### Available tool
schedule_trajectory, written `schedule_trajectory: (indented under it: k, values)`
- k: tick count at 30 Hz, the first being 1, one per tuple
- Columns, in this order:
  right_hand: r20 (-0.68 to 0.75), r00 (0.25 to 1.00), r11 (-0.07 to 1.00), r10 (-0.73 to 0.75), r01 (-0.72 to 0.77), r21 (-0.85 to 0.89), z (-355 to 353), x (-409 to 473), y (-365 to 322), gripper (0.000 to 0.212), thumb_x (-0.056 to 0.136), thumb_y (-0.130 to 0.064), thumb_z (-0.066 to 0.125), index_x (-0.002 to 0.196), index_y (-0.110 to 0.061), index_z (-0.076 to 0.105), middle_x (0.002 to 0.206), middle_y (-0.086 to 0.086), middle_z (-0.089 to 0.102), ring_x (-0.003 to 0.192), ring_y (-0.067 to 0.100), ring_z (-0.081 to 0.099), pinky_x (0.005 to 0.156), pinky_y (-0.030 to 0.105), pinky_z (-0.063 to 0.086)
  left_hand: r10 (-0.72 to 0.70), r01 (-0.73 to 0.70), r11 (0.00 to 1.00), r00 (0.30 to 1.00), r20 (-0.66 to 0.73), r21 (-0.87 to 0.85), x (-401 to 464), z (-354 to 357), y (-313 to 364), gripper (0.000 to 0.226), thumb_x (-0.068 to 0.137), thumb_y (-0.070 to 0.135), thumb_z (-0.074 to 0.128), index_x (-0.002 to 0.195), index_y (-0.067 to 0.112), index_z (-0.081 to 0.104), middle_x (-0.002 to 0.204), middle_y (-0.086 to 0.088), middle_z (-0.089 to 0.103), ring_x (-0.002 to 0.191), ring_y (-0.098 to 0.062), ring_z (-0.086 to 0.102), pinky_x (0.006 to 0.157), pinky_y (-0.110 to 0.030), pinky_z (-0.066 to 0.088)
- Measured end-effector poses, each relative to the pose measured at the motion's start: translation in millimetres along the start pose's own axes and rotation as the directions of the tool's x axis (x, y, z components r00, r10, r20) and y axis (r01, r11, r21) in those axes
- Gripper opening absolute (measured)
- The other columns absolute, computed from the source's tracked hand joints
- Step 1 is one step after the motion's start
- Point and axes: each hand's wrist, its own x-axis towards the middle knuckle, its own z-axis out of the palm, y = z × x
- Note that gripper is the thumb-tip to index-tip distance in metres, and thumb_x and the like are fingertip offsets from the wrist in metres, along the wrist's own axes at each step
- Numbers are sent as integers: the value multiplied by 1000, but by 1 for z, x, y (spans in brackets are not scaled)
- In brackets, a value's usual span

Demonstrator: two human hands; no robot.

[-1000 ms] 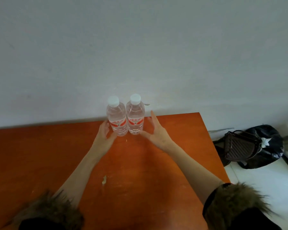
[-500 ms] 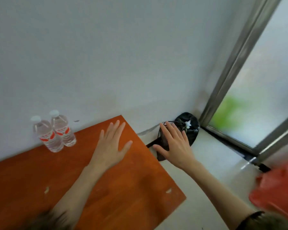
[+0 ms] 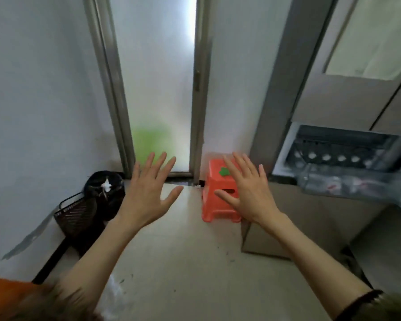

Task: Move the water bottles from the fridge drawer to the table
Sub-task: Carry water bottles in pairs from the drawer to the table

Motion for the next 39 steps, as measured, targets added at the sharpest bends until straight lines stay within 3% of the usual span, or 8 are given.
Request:
schedule_trajectory:
  k: [3,7,12,18,26,29,33,39]
  values:
    - [-8,991,990,134,-134,-34,-14,-18,71,83,83,-66,40,145,-36,-6,159,-1,-2,146,19,-3,116,52,1,122,-121,990,992,13,-66,46,39,58,74,83,64,20,146,24,22,155,0,15,144,-19,2,116,-48,6]
    - [-50,965,961,257,-261,-95,-18,-27,154,88,73,-76,18,148,-33,2,159,1,1,146,20,-1,114,53,2,252,-245,962,967,37,-122,102,96,123,71,85,61,26,144,21,28,153,-5,25,143,-24,11,114,-52,14]
    - [-24,933,919,359,-358,-167,-11,-16,257,81,84,-66,36,146,-35,-5,158,-1,-6,145,18,-8,115,50,-3,335,-322,935,939,75,-149,181,176,189,71,84,61,24,146,27,19,155,-1,17,145,-23,5,116,-47,4]
    - [34,888,866,459,-439,-239,-14,10,368,78,86,-65,32,146,-34,-7,158,-1,-6,146,19,-7,115,50,-3,409,-381,906,901,145,-187,273,248,265,72,82,66,9,146,34,2,156,5,-4,142,-16,-17,115,-40,-9]
    - [77,845,835,530,-503,-224,-1,15,501,76,86,-67,28,148,-33,0,159,1,0,146,20,-4,115,50,-1,538,-501,843,793,285,-199,359,320,344,67,87,62,14,146,33,-2,156,4,-8,142,-17,-19,115,-38,-12]
    - [108,845,841,524,-494,-220,6,21,553,79,80,-72,11,148,-33,2,159,0,3,146,20,-2,115,49,-2,557,-507,830,772,305,-233,387,347,369,71,85,66,12,146,32,2,157,3,-3,142,-18,-17,115,-39,-11]
    - [210,836,861,507,-482,-160,15,36,625,60,95,-53,29,148,-34,10,158,-4,8,146,17,2,116,49,3,525,-451,850,767,368,-271,425,386,402,76,79,66,7,147,31,9,157,3,3,145,-20,-8,118,-40,-2]
    - [384,836,910,391,-414,-25,24,71,720,52,96,-41,41,145,-27,28,153,3,27,141,22,23,114,42,22,421,-325,906,764,489,-273,462,432,437,60,93,46,41,146,32,16,156,0,14,144,-21,10,117,-41,18]
